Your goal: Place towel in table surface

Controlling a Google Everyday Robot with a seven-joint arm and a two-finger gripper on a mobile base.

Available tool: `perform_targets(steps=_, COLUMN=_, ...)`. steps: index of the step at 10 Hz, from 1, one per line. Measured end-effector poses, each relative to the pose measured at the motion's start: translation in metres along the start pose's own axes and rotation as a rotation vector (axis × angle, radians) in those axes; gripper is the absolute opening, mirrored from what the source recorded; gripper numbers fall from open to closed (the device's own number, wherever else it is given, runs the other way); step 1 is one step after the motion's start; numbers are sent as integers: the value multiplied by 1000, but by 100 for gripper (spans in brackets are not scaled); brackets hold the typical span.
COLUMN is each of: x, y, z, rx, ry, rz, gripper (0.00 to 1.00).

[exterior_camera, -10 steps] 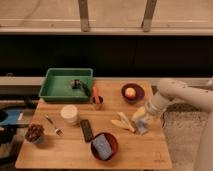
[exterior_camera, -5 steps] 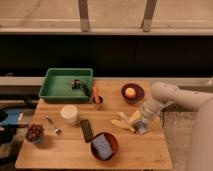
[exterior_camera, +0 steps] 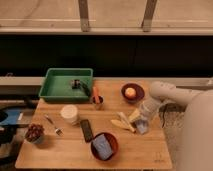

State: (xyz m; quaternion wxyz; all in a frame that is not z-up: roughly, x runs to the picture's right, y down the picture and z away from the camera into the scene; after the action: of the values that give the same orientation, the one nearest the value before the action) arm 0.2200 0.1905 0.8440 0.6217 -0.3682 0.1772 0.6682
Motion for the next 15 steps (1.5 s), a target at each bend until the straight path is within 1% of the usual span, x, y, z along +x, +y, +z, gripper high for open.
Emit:
perform_targets(steps=2, x=-7, y=-12, z=0, rx=21, ry=-2, rz=23, gripper=80)
perform_targets(steps=3, x=-8, y=-14, z=0, rx=24, ry=-3, rz=28, gripper=78)
perform_targets(steps=4, x=-7, y=-17, z=1, rx=27, ry=-2, rz=32, gripper=73)
perform_targets(steps=5, x=-5, y=-19, z=1, rx=27, ry=-1, rz=35, gripper=62)
perform_targets(steps=7, x=-4, y=-23, z=0, rx=27, ry=-8, rz=40, gripper=44)
perform_targets(steps=9, x=-3, y=-23, z=0, rx=26, ry=-7, rz=41, gripper=21)
perform_targets(steps=11, x=-2, y=-22, z=-2, rx=17, ry=-13, rz=32, gripper=5)
perform_targets(steps=12, x=0, y=-21, z=-4, rx=7, ry=-19, rz=25, gripper=0)
perform_targets(steps=15, x=3, y=-12, z=-16, rx=-14, ry=-42, rz=0, gripper=0)
